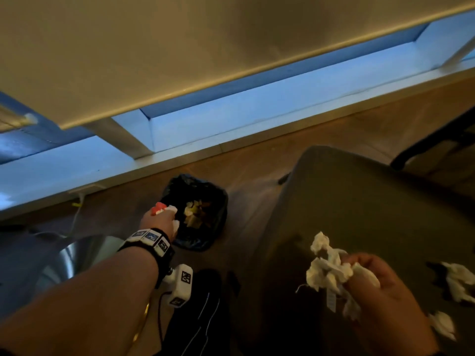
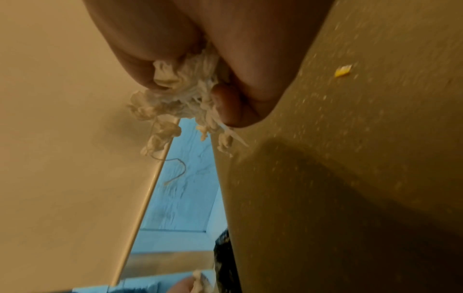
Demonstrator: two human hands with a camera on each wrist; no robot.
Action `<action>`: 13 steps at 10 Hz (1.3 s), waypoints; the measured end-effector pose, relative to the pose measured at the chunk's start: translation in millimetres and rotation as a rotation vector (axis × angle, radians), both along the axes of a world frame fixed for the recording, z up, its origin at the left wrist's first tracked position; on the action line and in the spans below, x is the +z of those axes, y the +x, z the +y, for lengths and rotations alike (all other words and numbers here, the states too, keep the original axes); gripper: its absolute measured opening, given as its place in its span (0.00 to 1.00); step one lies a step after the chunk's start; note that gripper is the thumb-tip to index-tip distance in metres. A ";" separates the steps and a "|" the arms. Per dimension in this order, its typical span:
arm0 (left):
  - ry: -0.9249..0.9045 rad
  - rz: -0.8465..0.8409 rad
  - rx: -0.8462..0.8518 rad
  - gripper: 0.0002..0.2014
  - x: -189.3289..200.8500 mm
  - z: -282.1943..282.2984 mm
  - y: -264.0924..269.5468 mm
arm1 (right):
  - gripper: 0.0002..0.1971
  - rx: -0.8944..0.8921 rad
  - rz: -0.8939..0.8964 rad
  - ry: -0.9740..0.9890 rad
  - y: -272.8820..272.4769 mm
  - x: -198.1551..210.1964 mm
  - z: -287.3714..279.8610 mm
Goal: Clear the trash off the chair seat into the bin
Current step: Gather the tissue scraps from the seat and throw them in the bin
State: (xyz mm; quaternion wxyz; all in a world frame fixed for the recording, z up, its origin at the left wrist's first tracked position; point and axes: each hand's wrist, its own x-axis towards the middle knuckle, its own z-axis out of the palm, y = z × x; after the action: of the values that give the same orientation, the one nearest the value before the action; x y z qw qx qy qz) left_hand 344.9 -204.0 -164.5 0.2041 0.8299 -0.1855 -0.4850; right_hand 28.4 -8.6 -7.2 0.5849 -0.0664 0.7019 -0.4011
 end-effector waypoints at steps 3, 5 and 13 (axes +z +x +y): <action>0.069 0.136 0.107 0.41 -40.7 -6.6 24.4 | 0.18 0.151 -0.086 -0.040 41.7 -4.3 -48.7; 0.235 -0.066 -0.075 0.25 -46.9 53.6 47.0 | 0.13 0.239 -0.082 -0.043 103.0 -29.6 -116.9; 0.017 -0.028 -0.486 0.09 62.3 35.1 -56.2 | 0.06 0.082 -0.113 -0.063 47.6 -28.0 -110.3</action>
State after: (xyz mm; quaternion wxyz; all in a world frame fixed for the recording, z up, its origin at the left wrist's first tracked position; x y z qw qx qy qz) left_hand 288.7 -168.9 -102.1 0.0720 0.7693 -0.3784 -0.5096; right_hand 76.0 -118.9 -35.2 0.6372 -0.0905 0.6514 -0.4018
